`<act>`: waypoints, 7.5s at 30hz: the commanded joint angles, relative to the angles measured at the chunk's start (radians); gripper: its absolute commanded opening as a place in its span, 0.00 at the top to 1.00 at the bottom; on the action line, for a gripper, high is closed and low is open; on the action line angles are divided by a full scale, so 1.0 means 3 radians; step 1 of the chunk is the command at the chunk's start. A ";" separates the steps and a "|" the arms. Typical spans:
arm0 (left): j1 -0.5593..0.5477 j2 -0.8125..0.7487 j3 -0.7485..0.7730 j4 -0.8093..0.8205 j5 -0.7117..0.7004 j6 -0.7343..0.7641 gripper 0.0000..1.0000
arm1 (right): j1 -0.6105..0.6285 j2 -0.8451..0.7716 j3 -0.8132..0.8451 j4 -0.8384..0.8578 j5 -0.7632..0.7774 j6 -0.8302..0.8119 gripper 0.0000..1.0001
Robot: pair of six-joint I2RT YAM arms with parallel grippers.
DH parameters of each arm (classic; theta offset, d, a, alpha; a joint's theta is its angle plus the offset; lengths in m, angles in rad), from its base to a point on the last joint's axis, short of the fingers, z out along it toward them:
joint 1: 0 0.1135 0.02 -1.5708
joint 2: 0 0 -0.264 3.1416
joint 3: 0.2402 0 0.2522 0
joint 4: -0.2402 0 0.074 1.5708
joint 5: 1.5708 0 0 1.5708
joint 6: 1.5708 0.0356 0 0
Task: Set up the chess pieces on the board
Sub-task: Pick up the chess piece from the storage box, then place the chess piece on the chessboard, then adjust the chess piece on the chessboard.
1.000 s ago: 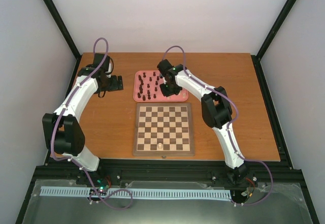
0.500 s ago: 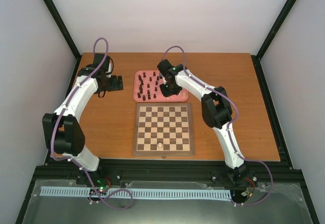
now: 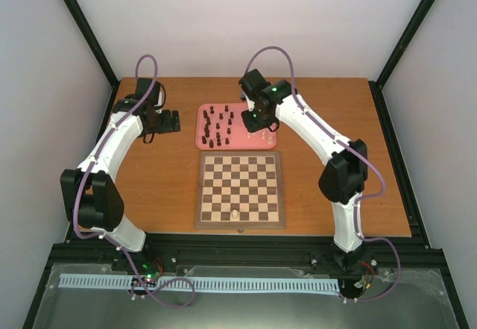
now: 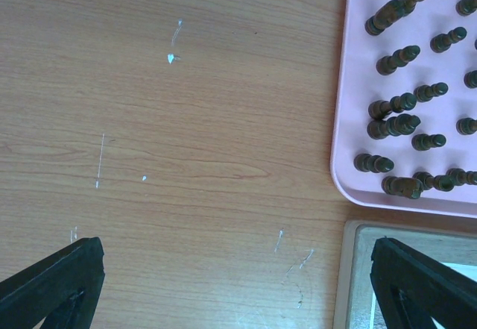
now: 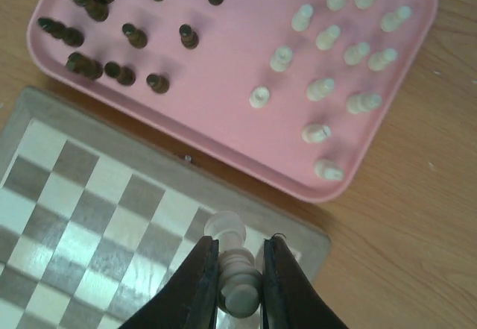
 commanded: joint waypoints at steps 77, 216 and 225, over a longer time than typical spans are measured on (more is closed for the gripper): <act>-0.0009 -0.0264 -0.0086 0.0109 0.0082 -0.0133 0.00 | 0.2037 -0.0968 -0.2540 0.0606 0.0470 0.1204 0.84; -0.0009 -0.0082 -0.0021 0.0088 -0.0041 -0.0088 0.00 | 0.1273 -0.0790 -0.2429 0.0516 -0.0401 0.0492 0.56; -0.0009 -0.0083 -0.0032 0.0084 -0.0030 -0.0089 0.00 | 0.1272 -0.0760 -0.2384 0.0464 -0.0165 0.0563 0.55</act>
